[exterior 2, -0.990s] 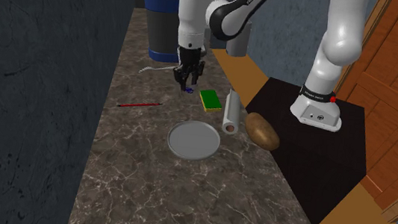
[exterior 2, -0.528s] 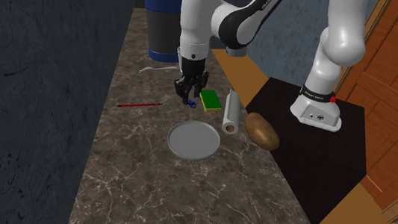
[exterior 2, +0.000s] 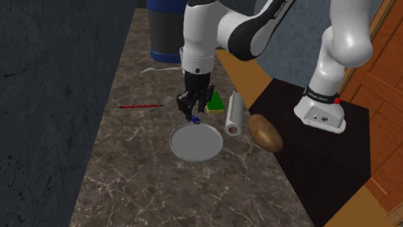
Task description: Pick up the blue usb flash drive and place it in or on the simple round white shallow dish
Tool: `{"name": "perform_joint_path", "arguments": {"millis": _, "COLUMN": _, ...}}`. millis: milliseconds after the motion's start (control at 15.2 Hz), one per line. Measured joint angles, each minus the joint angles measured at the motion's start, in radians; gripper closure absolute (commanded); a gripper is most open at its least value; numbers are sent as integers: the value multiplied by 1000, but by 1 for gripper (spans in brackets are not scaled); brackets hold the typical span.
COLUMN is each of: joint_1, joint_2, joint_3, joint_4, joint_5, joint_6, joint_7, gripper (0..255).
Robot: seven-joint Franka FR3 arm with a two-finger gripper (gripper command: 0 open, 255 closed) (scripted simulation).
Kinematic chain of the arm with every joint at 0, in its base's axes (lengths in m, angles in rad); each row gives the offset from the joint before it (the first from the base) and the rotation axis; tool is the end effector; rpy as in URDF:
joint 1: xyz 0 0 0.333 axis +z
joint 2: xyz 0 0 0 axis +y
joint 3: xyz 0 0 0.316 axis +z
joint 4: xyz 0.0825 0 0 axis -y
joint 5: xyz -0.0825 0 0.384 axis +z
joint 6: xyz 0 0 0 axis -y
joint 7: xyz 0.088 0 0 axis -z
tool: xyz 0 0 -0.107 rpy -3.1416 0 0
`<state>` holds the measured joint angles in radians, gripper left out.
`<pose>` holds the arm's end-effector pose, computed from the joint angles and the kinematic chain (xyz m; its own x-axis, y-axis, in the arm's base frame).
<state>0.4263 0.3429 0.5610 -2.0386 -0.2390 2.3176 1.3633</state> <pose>0.3378 0.4863 0.2983 0.9717 -0.2363 -0.0049 -0.2363 -0.9717 -0.0017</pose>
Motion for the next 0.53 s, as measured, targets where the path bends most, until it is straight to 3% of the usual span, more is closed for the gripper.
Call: {"name": "perform_joint_path", "arguments": {"millis": 528, "joint_1": 29, "joint_2": 79, "joint_3": -35, "joint_4": -13, "joint_5": -62, "joint_6": 81, "joint_7": 43, "gripper": 255}}
